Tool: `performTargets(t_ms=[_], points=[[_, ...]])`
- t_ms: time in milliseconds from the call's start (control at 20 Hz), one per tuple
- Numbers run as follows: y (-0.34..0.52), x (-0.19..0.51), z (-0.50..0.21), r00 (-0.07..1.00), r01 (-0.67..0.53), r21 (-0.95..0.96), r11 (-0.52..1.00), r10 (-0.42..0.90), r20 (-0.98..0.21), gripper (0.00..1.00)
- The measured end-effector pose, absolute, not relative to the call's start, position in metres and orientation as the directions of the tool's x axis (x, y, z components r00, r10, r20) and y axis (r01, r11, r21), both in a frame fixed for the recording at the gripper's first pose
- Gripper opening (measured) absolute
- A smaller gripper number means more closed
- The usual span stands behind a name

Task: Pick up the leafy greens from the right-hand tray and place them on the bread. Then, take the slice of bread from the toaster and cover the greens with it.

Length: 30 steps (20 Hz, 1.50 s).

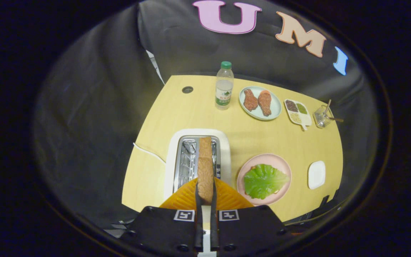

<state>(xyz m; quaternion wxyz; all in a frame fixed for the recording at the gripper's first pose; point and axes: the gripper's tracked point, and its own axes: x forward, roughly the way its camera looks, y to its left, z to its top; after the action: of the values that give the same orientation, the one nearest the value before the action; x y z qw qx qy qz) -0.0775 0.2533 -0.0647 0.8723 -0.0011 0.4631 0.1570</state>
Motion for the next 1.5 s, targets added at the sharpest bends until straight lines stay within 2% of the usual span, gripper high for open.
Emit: performTargets(t_ms=[350,600,850,1150,1500], points=[[0.215,-0.075,-0.020,0.526,-0.247,0.238,0.939,0.337,-0.781,0.11],[0.162,-0.064,-0.024,0.543,-0.202,0.202,0.958,0.281,-0.791,0.11],[0.132,-0.047,-0.067,0.532,-0.173,0.201,0.964,0.263,-0.805,0.11],[0.117,-0.038,-0.147,0.472,-0.085,0.308,0.948,0.310,-0.825,0.11],[0.124,-0.028,-0.199,0.452,-0.063,0.432,0.899,0.412,-0.791,0.11]])
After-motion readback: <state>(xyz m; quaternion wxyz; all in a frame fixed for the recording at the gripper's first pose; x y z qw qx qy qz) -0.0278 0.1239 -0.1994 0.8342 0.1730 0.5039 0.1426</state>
